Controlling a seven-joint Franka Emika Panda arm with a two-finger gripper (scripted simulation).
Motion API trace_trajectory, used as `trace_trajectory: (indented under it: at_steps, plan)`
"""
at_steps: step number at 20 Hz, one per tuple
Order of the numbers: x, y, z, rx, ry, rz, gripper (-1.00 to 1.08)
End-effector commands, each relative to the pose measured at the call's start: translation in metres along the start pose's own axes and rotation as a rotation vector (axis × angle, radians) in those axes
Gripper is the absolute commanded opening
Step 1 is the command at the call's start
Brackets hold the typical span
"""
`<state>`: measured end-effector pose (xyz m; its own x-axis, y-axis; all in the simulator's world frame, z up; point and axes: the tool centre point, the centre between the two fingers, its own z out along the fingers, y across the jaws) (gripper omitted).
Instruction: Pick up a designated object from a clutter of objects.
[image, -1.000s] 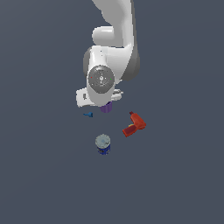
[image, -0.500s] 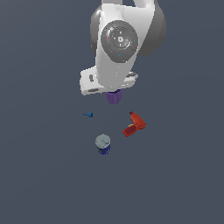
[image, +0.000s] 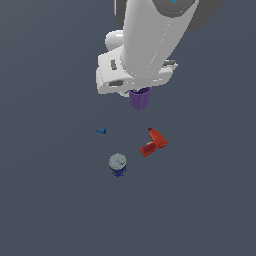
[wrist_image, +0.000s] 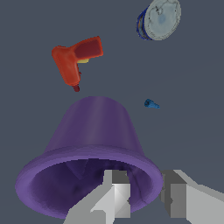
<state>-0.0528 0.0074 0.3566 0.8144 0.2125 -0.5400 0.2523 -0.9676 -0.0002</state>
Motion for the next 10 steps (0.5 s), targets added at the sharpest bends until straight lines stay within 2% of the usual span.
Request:
trace_trajectory:
  at_steps: [1, 10]
  plan:
    - [-0.003, -0.004, -0.013, 0.000, 0.000, 0.001, -1.00]
    - [-0.005, -0.009, -0.032, 0.000, 0.000, 0.002, -1.00]
